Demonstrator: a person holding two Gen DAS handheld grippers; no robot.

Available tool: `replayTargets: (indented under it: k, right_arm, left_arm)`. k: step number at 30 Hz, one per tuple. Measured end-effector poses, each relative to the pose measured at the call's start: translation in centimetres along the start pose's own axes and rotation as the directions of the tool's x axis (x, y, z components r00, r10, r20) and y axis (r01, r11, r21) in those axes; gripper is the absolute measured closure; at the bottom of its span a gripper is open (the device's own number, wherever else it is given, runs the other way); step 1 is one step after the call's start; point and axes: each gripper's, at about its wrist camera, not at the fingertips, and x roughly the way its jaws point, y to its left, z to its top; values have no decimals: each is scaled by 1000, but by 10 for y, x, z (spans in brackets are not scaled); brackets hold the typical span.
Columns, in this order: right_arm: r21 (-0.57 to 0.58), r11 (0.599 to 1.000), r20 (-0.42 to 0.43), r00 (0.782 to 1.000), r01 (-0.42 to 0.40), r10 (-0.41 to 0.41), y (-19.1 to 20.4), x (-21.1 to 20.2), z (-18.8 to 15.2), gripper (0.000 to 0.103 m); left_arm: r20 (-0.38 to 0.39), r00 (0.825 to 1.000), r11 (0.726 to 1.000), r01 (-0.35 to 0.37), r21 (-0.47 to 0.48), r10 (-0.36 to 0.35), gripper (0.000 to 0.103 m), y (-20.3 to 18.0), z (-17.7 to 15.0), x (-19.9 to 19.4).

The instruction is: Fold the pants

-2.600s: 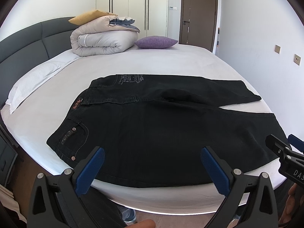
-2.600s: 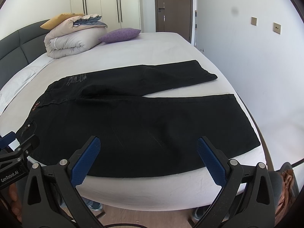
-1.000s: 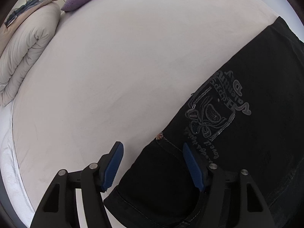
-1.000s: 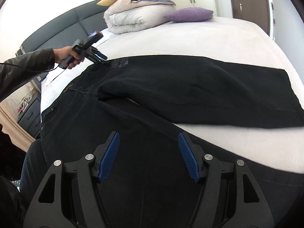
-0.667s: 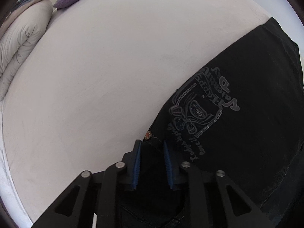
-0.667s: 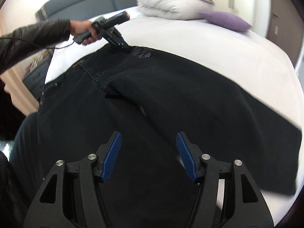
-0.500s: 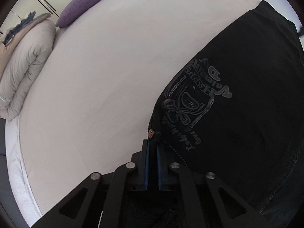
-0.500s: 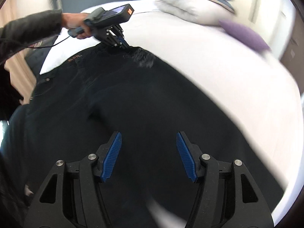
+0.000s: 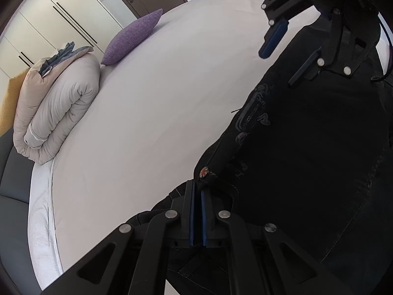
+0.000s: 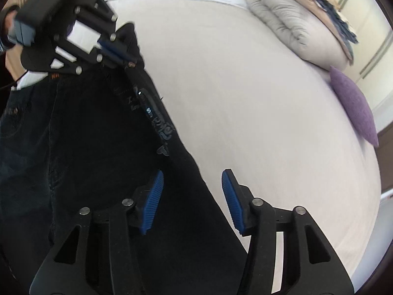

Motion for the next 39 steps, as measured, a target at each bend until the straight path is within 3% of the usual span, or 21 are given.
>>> replayTargets:
  k: [4,6,13,16,18,19,20,23,24,27,32,36,39]
  right_arm:
    - [4,1000,-29,999,14,-14,0,16,20,76]
    - [6,1000,-28,999,17,-17,-3,16,28,92]
    - [-54,998,-13,1000,13,-14,12,3,40,99]
    - [-141,987,7,997,73,-73,42,-9,44,99]
    - [-329,929,0,984,169,-179,78,-12,45,99]
    - [-442,870,-1,970,218,-243,100,-9,42,99]
    - [-581,769,7,947,265,-321,127,-5,37,99]
    - [-755,585,40,911,297,-410,173,3,31,100]
    - [-786,541,52,903,300,-426,183,7,30,100]
    - [-841,450,79,893,299,-444,216,7,18,100]
    - [-910,301,119,873,287,-473,264,5,-7,100]
    - [-952,195,124,877,237,-464,302,11,-17,100]
    - [-964,152,131,887,218,-443,325,14,-14,100]
  left_arm:
    - [13,1000,1000,2,-13,-2,99,12,3,4]
    - [13,1000,1000,1,-12,-1,99,25,7,10]
    - [33,999,999,-8,-31,9,99,24,1,-5]
    - [48,999,1000,-11,-26,12,99,13,-10,-24]
    - [54,998,1000,-15,-7,16,99,1,-17,-36]
    - [56,998,1000,-22,8,21,99,-7,-21,-42]
    - [57,998,999,-35,26,34,99,-16,-24,-48]
    - [67,995,994,-78,78,73,99,-45,-38,-67]
    - [72,995,994,-76,78,70,99,-52,-43,-73]
    - [78,995,992,-68,106,60,99,-78,-59,-90]
    - [39,997,971,-68,230,61,99,-130,-85,-103]
    - [29,998,957,-65,283,59,99,-156,-103,-107]
    - [17,998,946,-65,319,63,99,-167,-119,-109]
